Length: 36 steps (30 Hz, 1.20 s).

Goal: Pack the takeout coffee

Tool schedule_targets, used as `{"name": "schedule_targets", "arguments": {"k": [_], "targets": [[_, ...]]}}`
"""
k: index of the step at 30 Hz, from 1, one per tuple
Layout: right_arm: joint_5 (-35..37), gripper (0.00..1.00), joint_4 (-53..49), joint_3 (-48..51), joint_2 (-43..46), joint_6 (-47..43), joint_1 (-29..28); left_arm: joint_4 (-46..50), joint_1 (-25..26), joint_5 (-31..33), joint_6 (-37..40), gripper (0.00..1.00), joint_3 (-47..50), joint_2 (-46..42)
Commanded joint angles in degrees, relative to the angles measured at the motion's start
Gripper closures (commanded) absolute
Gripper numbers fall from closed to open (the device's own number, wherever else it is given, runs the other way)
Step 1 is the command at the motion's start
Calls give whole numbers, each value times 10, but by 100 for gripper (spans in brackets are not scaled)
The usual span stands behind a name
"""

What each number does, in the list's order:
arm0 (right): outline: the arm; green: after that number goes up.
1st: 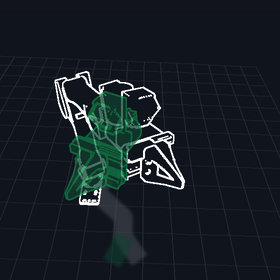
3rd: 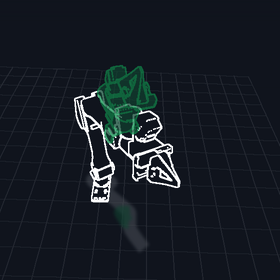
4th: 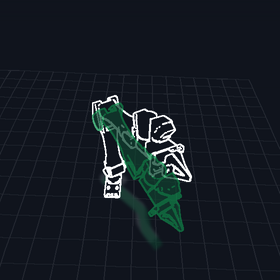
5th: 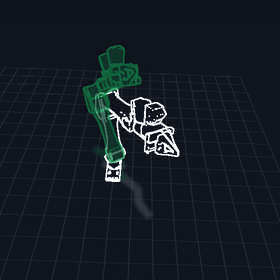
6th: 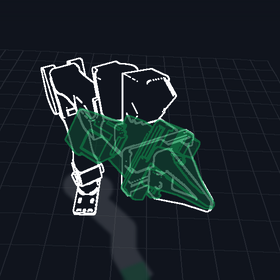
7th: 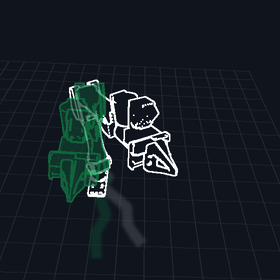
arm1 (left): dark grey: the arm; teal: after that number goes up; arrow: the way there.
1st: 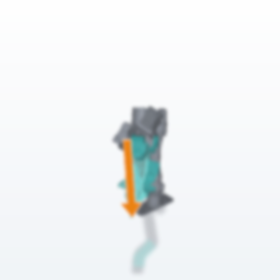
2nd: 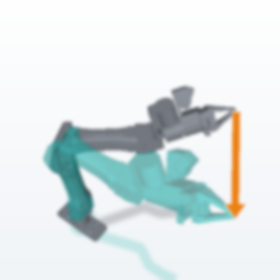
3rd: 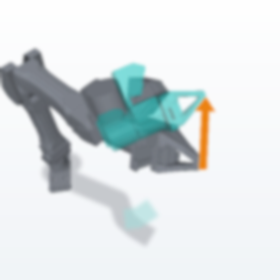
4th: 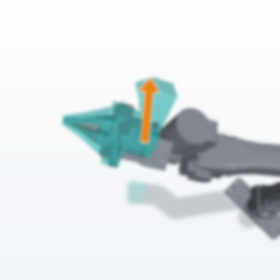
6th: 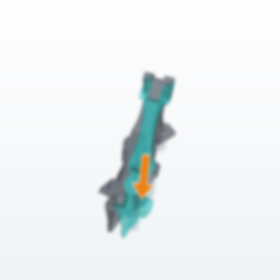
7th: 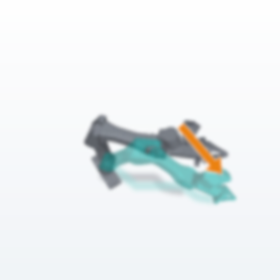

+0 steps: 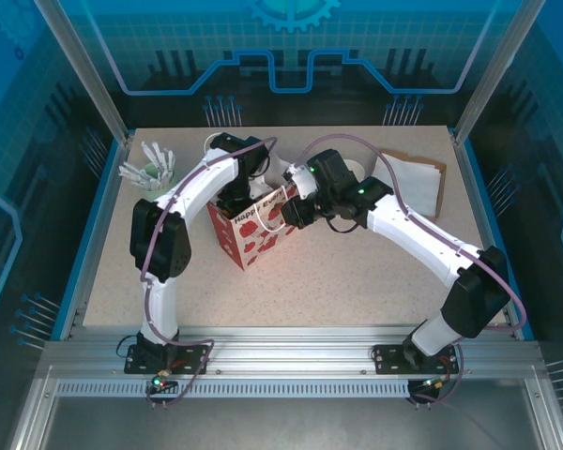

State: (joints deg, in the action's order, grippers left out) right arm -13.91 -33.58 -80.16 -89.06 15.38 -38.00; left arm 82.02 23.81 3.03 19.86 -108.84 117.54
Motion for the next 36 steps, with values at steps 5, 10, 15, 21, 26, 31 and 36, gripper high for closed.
{"name": "schedule_targets", "arguments": {"k": [5,10,15,21,26,31,36], "targets": [[0,85,-9,-4,-1,-8,-11,-30,7,-14,-2,45,17,17],[2,85,-11,-3,1,-9,-12,-16,8,-21,0,36,2,-6],[4,85,-15,-6,2,-11,-12,-8,9,-30,0,29,-6,-34],[6,85,-17,-7,2,-14,-11,-1,12,-37,0,22,-12,-61],[7,85,-15,-2,2,-14,-11,3,12,-35,0,17,-12,-77],[6,85,-13,2,1,-13,-11,3,13,-33,0,12,-15,-86],[6,85,-11,2,2,-12,-11,0,12,-35,1,7,-16,-91]]}}
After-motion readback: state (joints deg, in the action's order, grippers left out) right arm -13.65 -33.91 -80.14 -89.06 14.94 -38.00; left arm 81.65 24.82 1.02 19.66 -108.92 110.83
